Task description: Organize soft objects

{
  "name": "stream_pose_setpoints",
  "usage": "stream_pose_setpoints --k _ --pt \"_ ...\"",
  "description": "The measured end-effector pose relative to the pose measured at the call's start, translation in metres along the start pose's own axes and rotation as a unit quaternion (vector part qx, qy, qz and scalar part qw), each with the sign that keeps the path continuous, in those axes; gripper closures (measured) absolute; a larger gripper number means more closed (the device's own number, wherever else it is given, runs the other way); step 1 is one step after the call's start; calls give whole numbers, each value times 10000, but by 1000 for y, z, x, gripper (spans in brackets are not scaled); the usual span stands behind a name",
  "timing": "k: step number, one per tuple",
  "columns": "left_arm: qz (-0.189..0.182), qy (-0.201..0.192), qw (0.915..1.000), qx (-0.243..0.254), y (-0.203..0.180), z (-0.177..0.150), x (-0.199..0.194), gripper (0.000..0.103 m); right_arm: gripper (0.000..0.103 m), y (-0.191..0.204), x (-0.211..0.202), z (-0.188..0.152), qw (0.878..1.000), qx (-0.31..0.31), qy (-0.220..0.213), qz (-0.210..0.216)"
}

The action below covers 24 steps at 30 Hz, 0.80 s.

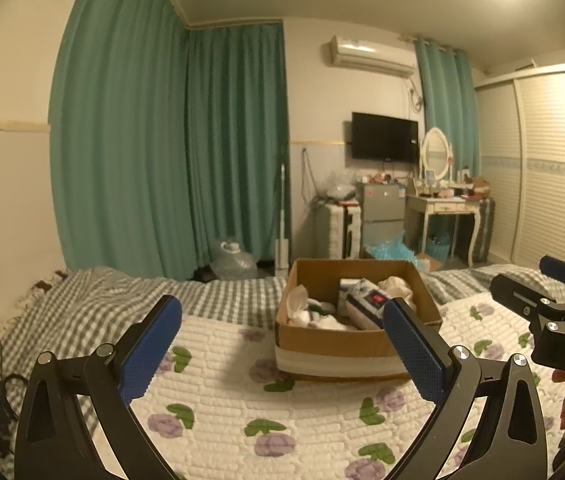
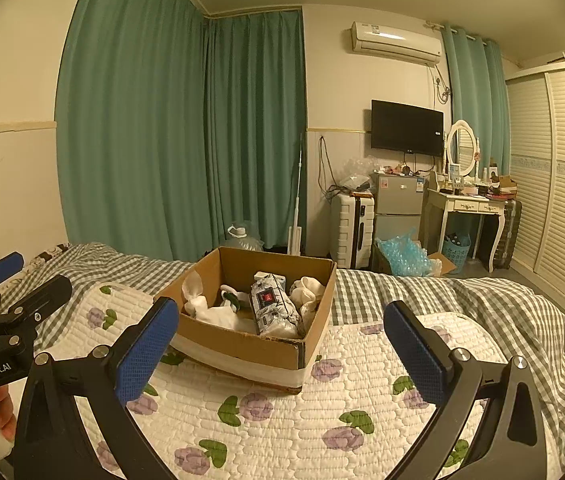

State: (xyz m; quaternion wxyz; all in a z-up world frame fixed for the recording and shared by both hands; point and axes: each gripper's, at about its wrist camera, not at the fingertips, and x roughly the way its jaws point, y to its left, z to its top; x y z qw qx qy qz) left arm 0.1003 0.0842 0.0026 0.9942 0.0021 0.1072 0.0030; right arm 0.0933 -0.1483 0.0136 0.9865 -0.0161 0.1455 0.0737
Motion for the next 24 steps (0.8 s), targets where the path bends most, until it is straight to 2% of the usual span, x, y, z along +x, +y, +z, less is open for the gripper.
stream_pose_setpoints --k 24 --pt "-60 25 10000 -36 2 -2 2 0 0 3 5 -6 10000 30 42 25"
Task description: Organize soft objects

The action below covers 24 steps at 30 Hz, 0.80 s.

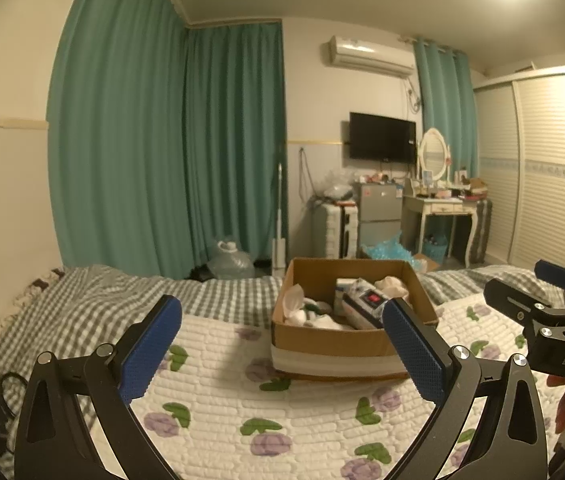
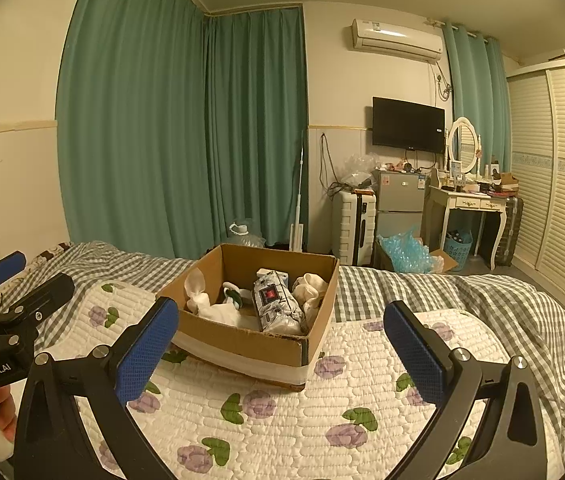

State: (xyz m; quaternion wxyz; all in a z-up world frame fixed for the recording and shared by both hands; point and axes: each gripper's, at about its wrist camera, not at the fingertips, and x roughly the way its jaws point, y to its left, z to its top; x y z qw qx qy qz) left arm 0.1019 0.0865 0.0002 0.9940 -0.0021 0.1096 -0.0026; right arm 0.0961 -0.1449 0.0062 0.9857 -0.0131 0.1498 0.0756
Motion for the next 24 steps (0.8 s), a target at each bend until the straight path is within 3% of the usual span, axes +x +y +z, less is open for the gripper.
stream_pose_setpoints --k 24 --pt "-11 42 10000 -1 1 -4 2 0 0 2 0 -4 10000 2 52 9"
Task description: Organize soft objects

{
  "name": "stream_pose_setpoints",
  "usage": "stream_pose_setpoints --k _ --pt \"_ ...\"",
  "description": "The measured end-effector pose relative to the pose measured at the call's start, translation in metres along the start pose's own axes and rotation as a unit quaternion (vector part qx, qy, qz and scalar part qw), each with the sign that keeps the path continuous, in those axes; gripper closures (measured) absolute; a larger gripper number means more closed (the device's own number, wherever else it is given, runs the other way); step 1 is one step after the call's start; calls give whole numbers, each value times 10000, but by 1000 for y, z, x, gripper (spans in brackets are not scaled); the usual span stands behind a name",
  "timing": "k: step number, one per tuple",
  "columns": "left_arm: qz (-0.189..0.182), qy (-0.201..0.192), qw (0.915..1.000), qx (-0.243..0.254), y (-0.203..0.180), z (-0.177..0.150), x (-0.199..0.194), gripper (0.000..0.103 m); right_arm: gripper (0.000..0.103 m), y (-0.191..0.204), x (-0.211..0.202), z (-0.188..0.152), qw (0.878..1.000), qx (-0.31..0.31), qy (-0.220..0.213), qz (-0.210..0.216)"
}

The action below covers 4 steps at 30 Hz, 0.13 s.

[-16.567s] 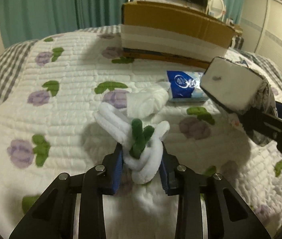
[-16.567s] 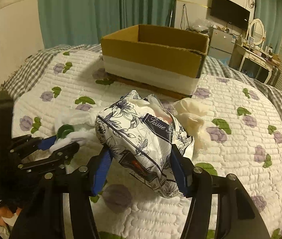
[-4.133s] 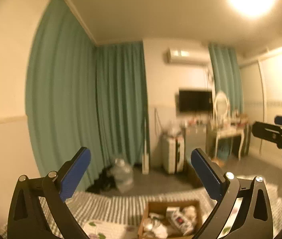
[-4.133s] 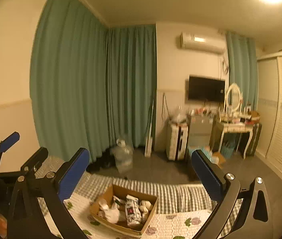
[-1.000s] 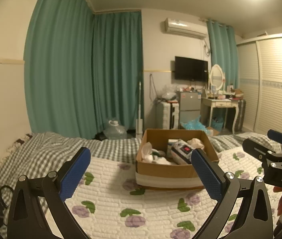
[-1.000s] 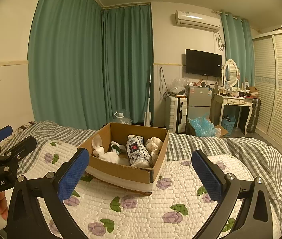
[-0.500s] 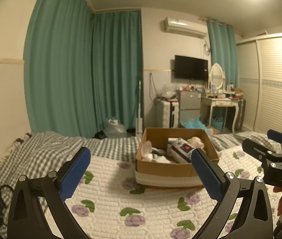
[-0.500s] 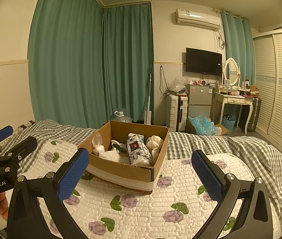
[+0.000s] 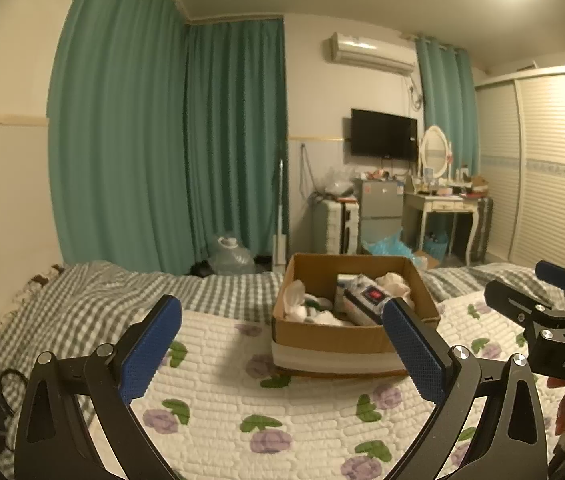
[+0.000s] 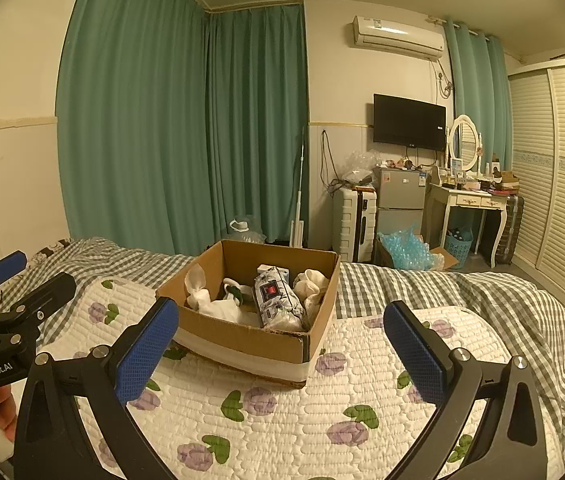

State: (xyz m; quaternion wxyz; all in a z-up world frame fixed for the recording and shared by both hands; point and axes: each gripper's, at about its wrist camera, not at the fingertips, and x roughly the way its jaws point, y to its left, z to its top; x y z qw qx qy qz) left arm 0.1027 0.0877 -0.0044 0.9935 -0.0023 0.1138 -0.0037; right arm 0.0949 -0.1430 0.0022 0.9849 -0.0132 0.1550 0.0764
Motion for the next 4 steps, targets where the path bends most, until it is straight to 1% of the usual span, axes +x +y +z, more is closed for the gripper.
stream_pose_setpoints --k 4 --pt "-29 33 10000 -32 0 -2 1 0 0 1 1 0 10000 14 19 7"
